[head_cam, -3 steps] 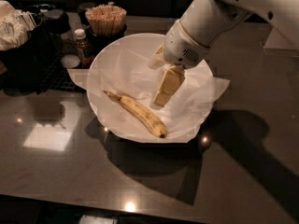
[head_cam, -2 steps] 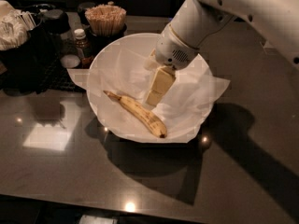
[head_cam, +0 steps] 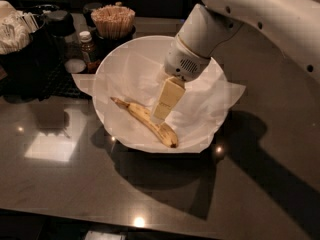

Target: Pick banana from white bowl

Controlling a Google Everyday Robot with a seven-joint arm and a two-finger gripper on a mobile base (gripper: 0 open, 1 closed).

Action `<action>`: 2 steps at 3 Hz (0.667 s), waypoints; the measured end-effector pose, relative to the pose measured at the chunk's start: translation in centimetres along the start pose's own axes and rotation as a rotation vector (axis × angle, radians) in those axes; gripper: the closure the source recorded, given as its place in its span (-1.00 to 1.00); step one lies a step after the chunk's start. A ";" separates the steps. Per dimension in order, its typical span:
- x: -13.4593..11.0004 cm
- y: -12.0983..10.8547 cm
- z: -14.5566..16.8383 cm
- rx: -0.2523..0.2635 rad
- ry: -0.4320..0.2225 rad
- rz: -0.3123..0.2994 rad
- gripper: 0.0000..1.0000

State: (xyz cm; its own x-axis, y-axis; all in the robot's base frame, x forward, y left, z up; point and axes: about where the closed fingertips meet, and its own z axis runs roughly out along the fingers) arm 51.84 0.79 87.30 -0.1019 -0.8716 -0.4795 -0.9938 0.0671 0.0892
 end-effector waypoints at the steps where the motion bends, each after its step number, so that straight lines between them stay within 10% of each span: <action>1: 0.0 1.5 -0.2 0.017 0.019 0.014 -0.62; 2: 0.2 2.5 -0.3 0.031 0.032 0.026 -0.58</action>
Offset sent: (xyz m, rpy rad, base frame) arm -0.0360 -0.0077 0.0049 -0.0541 -0.0173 -0.0590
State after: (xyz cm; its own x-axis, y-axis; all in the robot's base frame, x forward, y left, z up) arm 49.38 0.61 87.69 -0.1264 -0.8845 -0.4492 -0.9918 0.1042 0.0739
